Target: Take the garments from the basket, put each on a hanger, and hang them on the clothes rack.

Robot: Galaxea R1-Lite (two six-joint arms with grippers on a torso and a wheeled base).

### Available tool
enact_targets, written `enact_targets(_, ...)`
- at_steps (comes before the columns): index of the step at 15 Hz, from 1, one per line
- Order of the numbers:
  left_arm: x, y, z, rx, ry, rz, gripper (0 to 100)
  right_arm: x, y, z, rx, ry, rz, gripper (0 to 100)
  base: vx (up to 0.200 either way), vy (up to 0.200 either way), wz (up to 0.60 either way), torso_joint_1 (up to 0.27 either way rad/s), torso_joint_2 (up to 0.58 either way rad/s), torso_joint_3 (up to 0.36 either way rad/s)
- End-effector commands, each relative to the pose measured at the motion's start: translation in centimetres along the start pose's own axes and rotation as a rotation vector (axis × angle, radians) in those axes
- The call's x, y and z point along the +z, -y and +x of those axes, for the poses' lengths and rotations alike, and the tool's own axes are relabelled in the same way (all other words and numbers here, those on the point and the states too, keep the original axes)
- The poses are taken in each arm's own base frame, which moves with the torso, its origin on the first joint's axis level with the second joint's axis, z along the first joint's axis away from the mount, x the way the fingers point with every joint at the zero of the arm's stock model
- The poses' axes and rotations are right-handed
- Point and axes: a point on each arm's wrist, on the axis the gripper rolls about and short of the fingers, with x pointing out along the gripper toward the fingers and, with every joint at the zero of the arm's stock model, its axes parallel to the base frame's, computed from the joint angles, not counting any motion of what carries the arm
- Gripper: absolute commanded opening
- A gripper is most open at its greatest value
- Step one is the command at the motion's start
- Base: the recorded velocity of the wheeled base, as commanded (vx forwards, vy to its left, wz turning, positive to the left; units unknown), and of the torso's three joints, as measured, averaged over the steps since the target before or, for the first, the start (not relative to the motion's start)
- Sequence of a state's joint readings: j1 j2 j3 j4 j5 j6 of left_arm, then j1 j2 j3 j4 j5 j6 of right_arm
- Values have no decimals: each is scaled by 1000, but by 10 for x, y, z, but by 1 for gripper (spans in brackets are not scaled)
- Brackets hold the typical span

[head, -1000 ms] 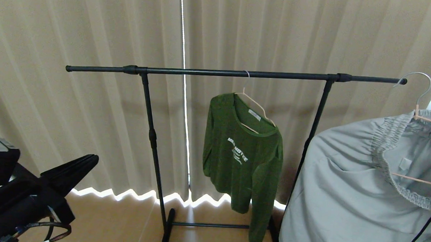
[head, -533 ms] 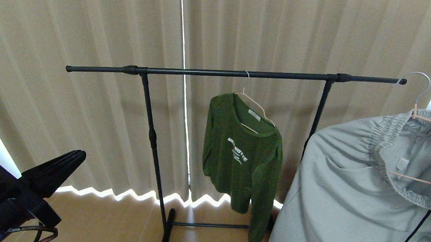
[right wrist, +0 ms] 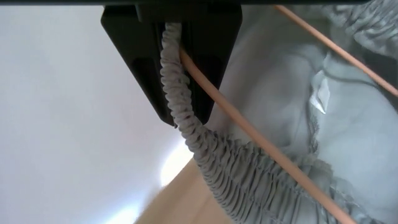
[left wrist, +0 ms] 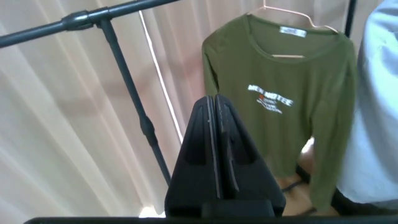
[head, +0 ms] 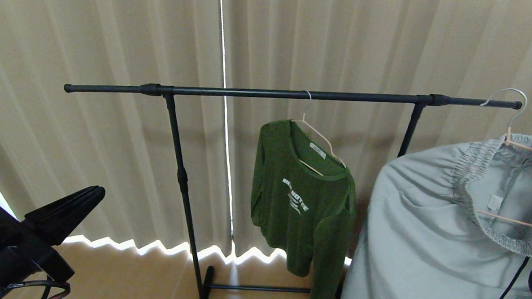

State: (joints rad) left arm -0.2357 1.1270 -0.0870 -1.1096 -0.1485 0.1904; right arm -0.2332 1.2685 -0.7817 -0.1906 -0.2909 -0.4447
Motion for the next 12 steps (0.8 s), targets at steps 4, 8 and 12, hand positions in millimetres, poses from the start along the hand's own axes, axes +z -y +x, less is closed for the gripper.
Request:
enact_targets(4,-2,1,0,-4,-9,0,0,-1,-5,9,17,-22,27,0,200,0,0,2,2,0)
enact_targets(8,-4,1,-1,-5,-15,0,0,5,-25,28,65,4,94,0,0,0,0,0,0,0)
enact_targets(12,-4,1,-1,-6,-18,0,0,18,-61,47,158,8,96,0,0,0,0,0,0,0)
